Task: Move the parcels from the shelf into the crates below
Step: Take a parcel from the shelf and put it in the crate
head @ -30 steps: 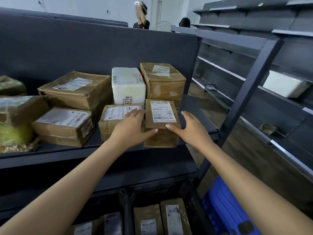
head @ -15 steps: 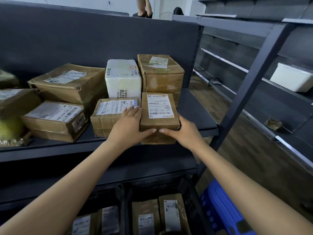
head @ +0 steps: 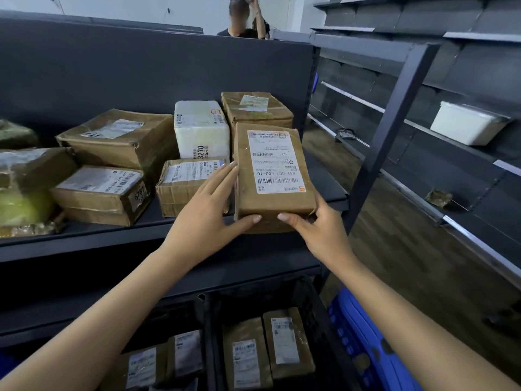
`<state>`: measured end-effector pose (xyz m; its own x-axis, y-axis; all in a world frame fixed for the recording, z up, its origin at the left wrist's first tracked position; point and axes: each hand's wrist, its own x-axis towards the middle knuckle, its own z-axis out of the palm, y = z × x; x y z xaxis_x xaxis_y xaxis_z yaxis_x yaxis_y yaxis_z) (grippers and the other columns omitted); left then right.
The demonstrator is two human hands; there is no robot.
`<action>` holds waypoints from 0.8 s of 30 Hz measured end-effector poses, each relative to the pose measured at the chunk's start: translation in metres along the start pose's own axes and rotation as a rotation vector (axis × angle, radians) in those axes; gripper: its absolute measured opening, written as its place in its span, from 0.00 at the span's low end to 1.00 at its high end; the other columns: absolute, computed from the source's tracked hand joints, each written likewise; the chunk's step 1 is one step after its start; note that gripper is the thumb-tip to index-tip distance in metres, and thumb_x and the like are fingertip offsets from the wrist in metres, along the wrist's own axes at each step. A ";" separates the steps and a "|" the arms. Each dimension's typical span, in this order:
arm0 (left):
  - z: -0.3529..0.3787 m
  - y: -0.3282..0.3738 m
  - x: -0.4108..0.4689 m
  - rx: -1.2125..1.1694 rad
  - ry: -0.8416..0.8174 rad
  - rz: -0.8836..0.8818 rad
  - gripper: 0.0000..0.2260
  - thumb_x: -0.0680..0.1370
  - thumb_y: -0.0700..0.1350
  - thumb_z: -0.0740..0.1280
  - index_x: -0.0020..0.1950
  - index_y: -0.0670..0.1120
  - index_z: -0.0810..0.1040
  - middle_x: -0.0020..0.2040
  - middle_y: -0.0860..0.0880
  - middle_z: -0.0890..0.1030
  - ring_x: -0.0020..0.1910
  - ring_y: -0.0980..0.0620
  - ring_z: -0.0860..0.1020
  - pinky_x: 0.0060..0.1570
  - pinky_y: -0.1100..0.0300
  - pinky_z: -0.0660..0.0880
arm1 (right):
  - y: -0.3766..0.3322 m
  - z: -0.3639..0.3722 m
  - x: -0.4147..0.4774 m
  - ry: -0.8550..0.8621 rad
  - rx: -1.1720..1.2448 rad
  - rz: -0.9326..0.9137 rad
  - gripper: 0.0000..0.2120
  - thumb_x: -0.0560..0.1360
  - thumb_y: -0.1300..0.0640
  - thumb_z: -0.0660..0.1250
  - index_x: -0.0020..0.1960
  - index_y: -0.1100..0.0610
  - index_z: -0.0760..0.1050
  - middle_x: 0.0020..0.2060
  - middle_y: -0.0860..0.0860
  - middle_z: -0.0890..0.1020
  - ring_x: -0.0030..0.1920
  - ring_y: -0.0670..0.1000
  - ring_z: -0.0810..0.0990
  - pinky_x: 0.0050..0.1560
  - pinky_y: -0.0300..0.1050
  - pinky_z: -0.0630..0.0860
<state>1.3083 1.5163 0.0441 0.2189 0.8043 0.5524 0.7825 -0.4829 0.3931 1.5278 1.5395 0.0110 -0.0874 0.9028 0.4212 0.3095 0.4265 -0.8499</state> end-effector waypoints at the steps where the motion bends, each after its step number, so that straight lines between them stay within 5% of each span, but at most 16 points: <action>1: -0.005 0.001 -0.004 -0.007 -0.020 0.010 0.44 0.68 0.69 0.61 0.77 0.46 0.58 0.76 0.55 0.59 0.75 0.59 0.56 0.70 0.62 0.55 | -0.001 0.000 -0.007 -0.002 0.011 0.007 0.24 0.67 0.38 0.73 0.61 0.38 0.71 0.53 0.34 0.82 0.57 0.38 0.78 0.56 0.35 0.74; 4: -0.020 0.000 -0.013 -0.045 -0.091 0.021 0.48 0.64 0.71 0.64 0.78 0.50 0.55 0.74 0.63 0.54 0.71 0.68 0.51 0.70 0.65 0.53 | -0.003 0.002 -0.027 -0.013 0.046 0.004 0.24 0.68 0.43 0.72 0.62 0.48 0.75 0.53 0.36 0.82 0.57 0.37 0.79 0.56 0.35 0.75; 8: -0.043 -0.010 -0.014 -0.177 -0.118 -0.051 0.52 0.62 0.76 0.64 0.78 0.52 0.54 0.74 0.62 0.55 0.72 0.67 0.52 0.69 0.68 0.51 | -0.009 0.004 -0.048 -0.023 0.079 -0.015 0.20 0.68 0.46 0.72 0.58 0.46 0.74 0.50 0.31 0.82 0.54 0.34 0.79 0.51 0.27 0.72; 11: -0.057 -0.018 -0.003 -0.364 -0.061 -0.095 0.45 0.66 0.75 0.62 0.76 0.52 0.60 0.73 0.60 0.64 0.71 0.65 0.62 0.69 0.66 0.59 | -0.016 0.001 -0.055 -0.070 0.038 -0.036 0.21 0.68 0.48 0.74 0.59 0.45 0.73 0.49 0.32 0.82 0.53 0.36 0.80 0.51 0.28 0.73; 14: -0.068 -0.027 0.009 -0.584 -0.150 -0.285 0.36 0.64 0.74 0.66 0.66 0.58 0.74 0.62 0.62 0.78 0.63 0.65 0.74 0.65 0.60 0.67 | -0.025 -0.001 -0.061 -0.103 0.015 -0.061 0.21 0.67 0.51 0.75 0.57 0.42 0.74 0.49 0.32 0.82 0.53 0.36 0.80 0.52 0.29 0.74; 16: -0.071 -0.037 0.010 -0.736 -0.228 -0.459 0.32 0.62 0.75 0.67 0.58 0.57 0.80 0.58 0.58 0.82 0.60 0.59 0.78 0.63 0.55 0.71 | -0.033 -0.002 -0.064 -0.131 0.010 -0.080 0.21 0.66 0.46 0.76 0.57 0.39 0.74 0.50 0.33 0.82 0.55 0.37 0.80 0.55 0.32 0.74; 20: -0.080 -0.053 -0.007 -0.937 -0.333 -0.592 0.29 0.63 0.68 0.71 0.57 0.52 0.82 0.53 0.49 0.84 0.48 0.50 0.83 0.42 0.58 0.80 | -0.042 0.001 -0.070 -0.218 0.006 -0.078 0.24 0.66 0.46 0.75 0.60 0.38 0.73 0.53 0.35 0.82 0.59 0.40 0.79 0.58 0.35 0.74; 24: -0.081 -0.067 -0.032 -0.972 -0.301 -0.697 0.30 0.63 0.63 0.72 0.59 0.47 0.79 0.55 0.43 0.83 0.47 0.49 0.84 0.41 0.58 0.80 | -0.043 0.011 -0.077 -0.315 0.001 -0.049 0.29 0.67 0.47 0.75 0.65 0.39 0.69 0.56 0.34 0.80 0.61 0.38 0.77 0.59 0.30 0.71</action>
<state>1.2018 1.4945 0.0598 0.1547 0.9787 -0.1346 0.0551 0.1275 0.9903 1.5111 1.4523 0.0116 -0.3913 0.8541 0.3427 0.2971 0.4697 -0.8313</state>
